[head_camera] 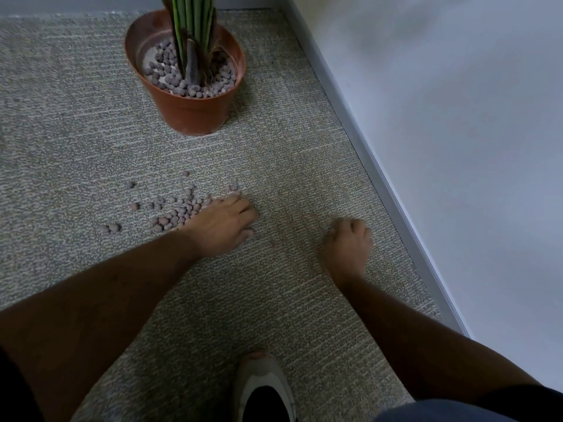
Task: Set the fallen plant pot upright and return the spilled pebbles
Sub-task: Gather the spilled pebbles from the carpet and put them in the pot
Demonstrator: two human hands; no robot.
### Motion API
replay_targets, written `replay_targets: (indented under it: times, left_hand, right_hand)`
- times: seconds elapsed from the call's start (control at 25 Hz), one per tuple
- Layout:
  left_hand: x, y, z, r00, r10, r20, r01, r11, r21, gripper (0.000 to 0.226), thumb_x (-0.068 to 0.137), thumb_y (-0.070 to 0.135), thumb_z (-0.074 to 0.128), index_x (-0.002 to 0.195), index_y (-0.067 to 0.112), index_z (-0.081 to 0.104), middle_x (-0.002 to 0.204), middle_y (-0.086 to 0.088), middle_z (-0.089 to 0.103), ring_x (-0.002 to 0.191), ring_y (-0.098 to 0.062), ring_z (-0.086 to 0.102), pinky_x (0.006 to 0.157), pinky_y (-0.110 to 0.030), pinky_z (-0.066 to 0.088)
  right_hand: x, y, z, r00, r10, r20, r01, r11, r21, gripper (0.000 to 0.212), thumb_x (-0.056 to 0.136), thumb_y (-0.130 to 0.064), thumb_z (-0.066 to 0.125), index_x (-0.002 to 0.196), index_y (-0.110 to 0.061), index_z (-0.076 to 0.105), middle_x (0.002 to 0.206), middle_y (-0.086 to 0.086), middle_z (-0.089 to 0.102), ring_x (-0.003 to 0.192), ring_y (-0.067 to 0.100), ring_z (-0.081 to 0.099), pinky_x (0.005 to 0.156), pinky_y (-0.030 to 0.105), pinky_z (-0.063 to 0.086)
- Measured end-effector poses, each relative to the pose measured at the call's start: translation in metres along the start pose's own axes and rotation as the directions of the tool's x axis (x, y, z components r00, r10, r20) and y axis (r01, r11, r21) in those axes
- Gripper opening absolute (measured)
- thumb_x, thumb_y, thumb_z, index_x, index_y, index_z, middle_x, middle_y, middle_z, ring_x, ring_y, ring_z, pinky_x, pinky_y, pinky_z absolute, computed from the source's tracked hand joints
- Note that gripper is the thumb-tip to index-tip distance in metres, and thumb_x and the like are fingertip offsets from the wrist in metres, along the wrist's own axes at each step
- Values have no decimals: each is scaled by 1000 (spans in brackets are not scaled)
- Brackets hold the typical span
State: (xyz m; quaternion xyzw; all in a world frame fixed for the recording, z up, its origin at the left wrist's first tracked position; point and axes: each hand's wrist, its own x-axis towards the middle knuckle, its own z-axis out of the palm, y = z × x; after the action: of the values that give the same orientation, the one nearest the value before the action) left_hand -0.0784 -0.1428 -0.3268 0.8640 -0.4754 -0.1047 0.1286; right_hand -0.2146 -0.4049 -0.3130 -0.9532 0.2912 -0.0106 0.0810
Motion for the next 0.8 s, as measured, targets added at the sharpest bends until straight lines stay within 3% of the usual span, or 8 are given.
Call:
replay_targets:
  times: [0.08, 0.16, 0.4, 0.48, 0.6, 0.8]
  left_hand:
    - [3, 10, 4, 997, 67, 38, -67, 998, -6, 46, 101, 44, 48, 143, 25, 47, 144, 1, 49, 131, -20, 46, 105, -41, 44]
    - [10, 25, 11, 992, 106, 64, -106, 994, -14, 52, 102, 41, 49, 151, 27, 39, 156, 1, 41, 143, -21, 38, 113, -43, 36]
    - [14, 54, 26, 938, 282, 200, -310, 943, 122, 66, 98, 10, 55, 157, 28, 28, 167, -2, 25, 155, -24, 20, 124, -49, 22]
    - [12, 55, 24, 924, 323, 204, -356, 922, 153, 56, 99, 11, 51, 151, 25, 38, 161, -4, 33, 151, -26, 27, 120, -49, 31]
    - [10, 54, 15, 936, 309, 169, -338, 924, 180, 32, 96, 13, 55, 127, 20, 55, 136, -2, 51, 127, -23, 46, 102, -42, 48]
    - [-9, 29, 0, 969, 220, 115, -241, 943, 231, 24, 98, 14, 51, 121, 16, 58, 121, -3, 56, 114, -22, 53, 94, -39, 51]
  right_hand:
    - [-6, 9, 1, 986, 160, 49, -162, 986, 30, 31, 97, -21, 49, 125, -9, 55, 125, 16, 51, 114, 34, 46, 97, 46, 45]
    - [-10, 7, 4, 980, 181, 79, -189, 976, 110, 28, 96, -17, 48, 122, -7, 53, 123, 16, 49, 114, 33, 45, 97, 45, 44]
    - [-27, -17, 9, 995, -65, 71, 50, 978, 200, 13, 100, -21, 47, 104, -12, 55, 106, 3, 50, 96, 19, 44, 85, 36, 46]
    - [-33, -21, 12, 972, -200, 123, 174, 965, 198, 11, 99, -18, 49, 105, -11, 56, 107, 3, 51, 97, 19, 46, 85, 35, 46]
    - [-30, -27, 12, 931, -321, 171, 287, 938, 196, 14, 94, -6, 53, 105, -12, 60, 107, 4, 52, 97, 21, 50, 82, 35, 47]
    - [-23, -72, 18, 853, -485, 192, 413, 853, 319, 9, 92, -4, 54, 95, -7, 62, 98, 10, 56, 91, 25, 52, 80, 42, 48]
